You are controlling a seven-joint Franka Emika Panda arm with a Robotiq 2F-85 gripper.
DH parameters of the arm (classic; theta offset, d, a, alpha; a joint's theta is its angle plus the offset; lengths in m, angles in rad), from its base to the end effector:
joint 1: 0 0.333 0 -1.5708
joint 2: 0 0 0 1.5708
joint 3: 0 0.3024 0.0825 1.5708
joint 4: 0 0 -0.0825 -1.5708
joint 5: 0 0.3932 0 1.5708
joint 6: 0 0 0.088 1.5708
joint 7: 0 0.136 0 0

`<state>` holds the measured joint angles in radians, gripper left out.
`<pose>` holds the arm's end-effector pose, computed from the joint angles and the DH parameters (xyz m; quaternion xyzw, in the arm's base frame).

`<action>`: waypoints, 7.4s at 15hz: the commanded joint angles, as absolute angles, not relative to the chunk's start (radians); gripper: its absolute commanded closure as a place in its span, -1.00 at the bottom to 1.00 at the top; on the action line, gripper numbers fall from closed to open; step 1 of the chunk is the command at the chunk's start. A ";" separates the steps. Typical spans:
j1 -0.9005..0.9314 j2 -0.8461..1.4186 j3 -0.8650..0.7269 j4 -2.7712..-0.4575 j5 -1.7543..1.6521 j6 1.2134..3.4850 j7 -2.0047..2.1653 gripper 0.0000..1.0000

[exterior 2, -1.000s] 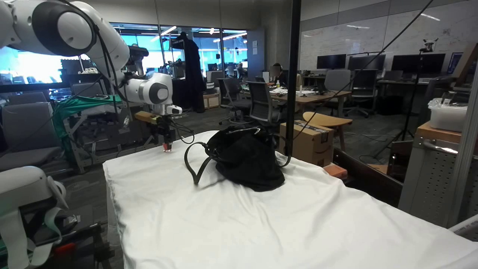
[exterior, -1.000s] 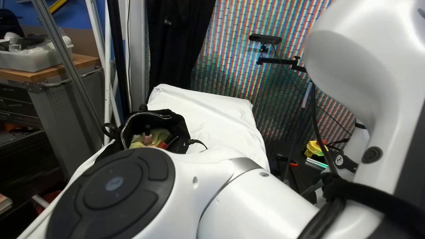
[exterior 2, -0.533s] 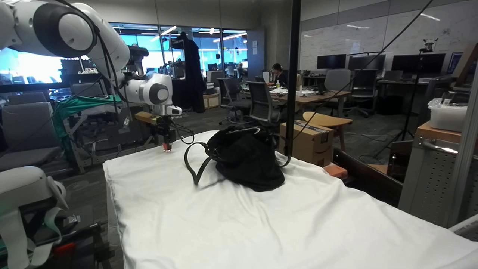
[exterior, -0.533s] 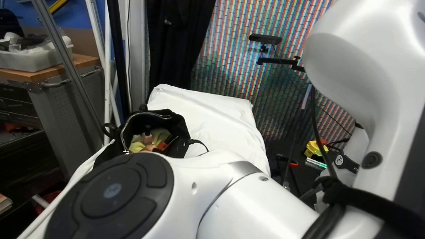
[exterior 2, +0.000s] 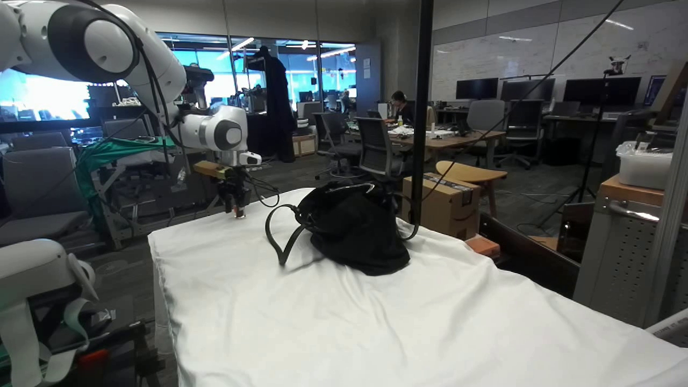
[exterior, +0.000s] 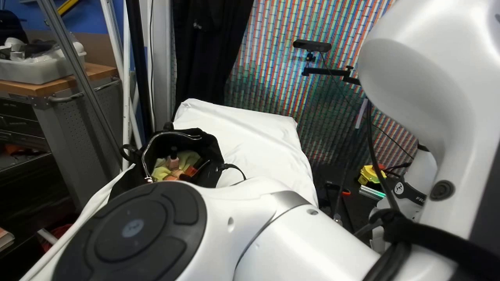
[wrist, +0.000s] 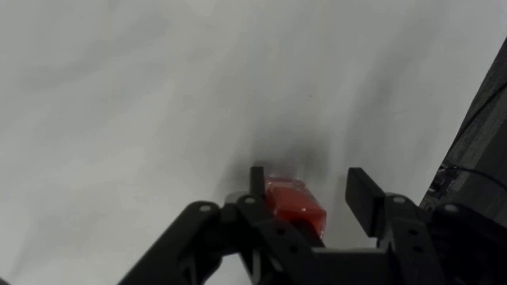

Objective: Pick up the nail polish bottles and place them in the black bag

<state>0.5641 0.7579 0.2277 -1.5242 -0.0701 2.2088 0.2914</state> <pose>0.5066 0.4830 0.1702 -0.9688 -0.2409 0.0493 0.0300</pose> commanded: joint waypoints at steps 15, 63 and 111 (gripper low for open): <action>0.598 0.759 0.183 -1.517 -0.092 2.268 0.317 0.12; 0.590 0.743 0.145 -1.537 -0.075 2.407 0.364 0.70; 0.224 0.342 -0.043 -1.795 -0.075 2.210 0.462 -1.00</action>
<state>0.2245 0.5127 -0.0699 -1.6259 -0.0803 2.2556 0.4667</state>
